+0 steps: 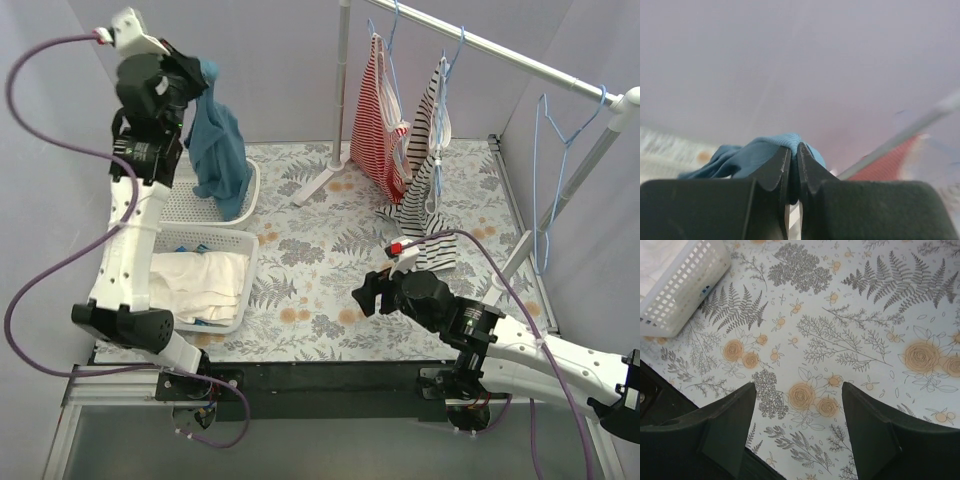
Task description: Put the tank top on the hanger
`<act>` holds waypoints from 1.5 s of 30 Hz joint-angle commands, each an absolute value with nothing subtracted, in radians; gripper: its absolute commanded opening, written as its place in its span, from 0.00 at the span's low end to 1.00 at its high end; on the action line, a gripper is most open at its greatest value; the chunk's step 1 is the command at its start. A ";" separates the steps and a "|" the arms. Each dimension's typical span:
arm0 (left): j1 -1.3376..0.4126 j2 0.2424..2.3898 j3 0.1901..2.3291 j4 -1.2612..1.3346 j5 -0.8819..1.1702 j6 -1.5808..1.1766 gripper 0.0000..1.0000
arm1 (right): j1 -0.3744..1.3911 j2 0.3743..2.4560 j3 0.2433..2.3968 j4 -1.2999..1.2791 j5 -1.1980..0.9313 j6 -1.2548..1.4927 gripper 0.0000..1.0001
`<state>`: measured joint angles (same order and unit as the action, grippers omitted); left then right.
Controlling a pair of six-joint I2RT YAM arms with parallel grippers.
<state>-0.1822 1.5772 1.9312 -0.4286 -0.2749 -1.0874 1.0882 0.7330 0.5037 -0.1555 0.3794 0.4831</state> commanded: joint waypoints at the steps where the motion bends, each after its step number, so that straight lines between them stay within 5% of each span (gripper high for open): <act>1: -0.181 1.473 2.135 -0.284 -0.017 -1.069 0.00 | 1.089 0.759 0.607 -0.117 0.448 0.428 0.78; 7: -0.179 1.551 2.381 -0.221 0.264 -1.201 0.00 | 1.089 0.788 0.699 -0.114 0.509 0.393 0.78; 12: -0.189 1.487 2.229 -0.167 0.449 -1.330 0.00 | 1.089 0.761 0.716 -0.115 0.529 0.387 0.78; 17: -0.403 1.359 1.849 -0.176 0.404 -1.286 0.00 | 1.089 0.689 0.707 -0.158 0.520 0.411 0.78; 18: -0.455 1.344 1.712 -0.189 0.370 -1.275 0.00 | 1.089 0.678 0.704 -0.170 0.525 0.417 0.78; 19: -0.668 1.306 1.313 -0.170 0.241 -1.328 0.00 | 1.089 0.628 0.686 -0.239 0.538 0.461 0.78; 21: -0.722 1.292 1.083 -0.056 0.206 -1.399 0.00 | 1.089 0.588 0.649 -0.281 0.541 0.488 0.78; 26: -0.833 1.347 0.871 -0.045 0.203 -1.402 0.48 | 1.089 0.590 0.560 -0.298 0.555 0.538 0.78; 27: -0.848 1.335 0.879 -0.101 0.152 -1.381 0.68 | 1.089 0.607 0.555 -0.298 0.575 0.540 0.78; 28: -0.851 1.300 0.874 -0.138 0.126 -1.367 0.69 | 1.089 0.629 0.557 -0.299 0.612 0.540 0.77; 35: -0.923 1.299 0.882 -0.307 -0.188 -1.465 0.41 | 1.057 0.886 0.626 -0.264 0.505 0.446 0.70; 45: -0.925 1.226 0.795 -0.406 -0.408 -1.652 0.42 | 1.071 1.121 0.587 -0.026 0.262 0.428 0.69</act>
<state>-0.9241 1.2720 0.8150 -0.3489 -0.2909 -1.5803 1.0592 1.0725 0.5747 -0.1680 0.3359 0.4553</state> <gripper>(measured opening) 0.415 0.681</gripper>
